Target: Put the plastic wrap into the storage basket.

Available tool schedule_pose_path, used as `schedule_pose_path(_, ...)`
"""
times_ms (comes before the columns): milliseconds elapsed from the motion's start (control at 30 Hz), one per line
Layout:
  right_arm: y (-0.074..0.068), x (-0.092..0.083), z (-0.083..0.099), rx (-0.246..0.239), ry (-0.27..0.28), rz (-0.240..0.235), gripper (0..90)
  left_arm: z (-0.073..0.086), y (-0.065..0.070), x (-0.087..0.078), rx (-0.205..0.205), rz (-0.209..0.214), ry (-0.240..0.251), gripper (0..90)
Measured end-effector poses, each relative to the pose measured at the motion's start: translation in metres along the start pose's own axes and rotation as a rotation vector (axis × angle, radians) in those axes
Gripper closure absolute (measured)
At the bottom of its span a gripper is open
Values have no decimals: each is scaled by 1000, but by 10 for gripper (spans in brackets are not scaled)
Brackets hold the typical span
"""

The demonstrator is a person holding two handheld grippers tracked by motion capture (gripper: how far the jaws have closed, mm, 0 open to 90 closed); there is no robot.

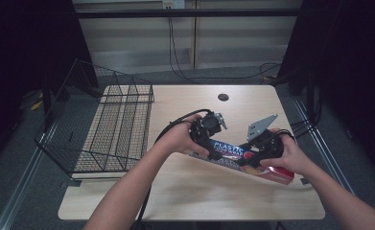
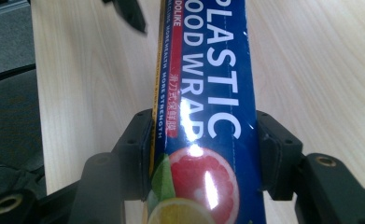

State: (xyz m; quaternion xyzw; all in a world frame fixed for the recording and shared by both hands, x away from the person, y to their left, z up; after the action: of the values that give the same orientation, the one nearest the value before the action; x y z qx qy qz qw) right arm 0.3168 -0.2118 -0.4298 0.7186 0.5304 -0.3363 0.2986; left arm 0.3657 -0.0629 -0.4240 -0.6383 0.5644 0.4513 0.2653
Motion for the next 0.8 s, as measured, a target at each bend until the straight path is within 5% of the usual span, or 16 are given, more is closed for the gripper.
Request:
schedule_pose_path(400,-2,-4,-10,-75,24,-31,458,-1,11,9,56,72,-96,318)
schedule_pose_path(467,-4,-5,-11,-90,35,-64,455,-2,17,8,45,57,-116,344)
schedule_pose_path(533,-3,-5,-9,-102,45,-102,443,-3,23,7,1,60,-136,363)
schedule_pose_path(600,1,-7,-9,-46,75,-134,377,-4,28,2,-8,49,-142,404)
schedule_pose_path(700,8,-17,-9,24,88,-67,100,1,27,-5,-78,1,-184,436)
schedule_pose_path(800,14,-30,-5,53,95,44,70,15,16,-15,-170,-58,-243,438)
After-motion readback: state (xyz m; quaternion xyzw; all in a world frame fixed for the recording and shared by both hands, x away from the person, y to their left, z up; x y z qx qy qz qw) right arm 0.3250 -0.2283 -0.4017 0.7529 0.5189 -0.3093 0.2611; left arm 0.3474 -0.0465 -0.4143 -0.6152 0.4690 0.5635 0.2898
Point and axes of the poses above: each handheld gripper's, and its own axes: x roughly forward along the jaws, z roughly out of its underside, y roughly to its right, the point moved 5 cm from there along x, roughly forward along the jaws, and after that the axes turned 11 degrees about -x, right-handed, at the moved point
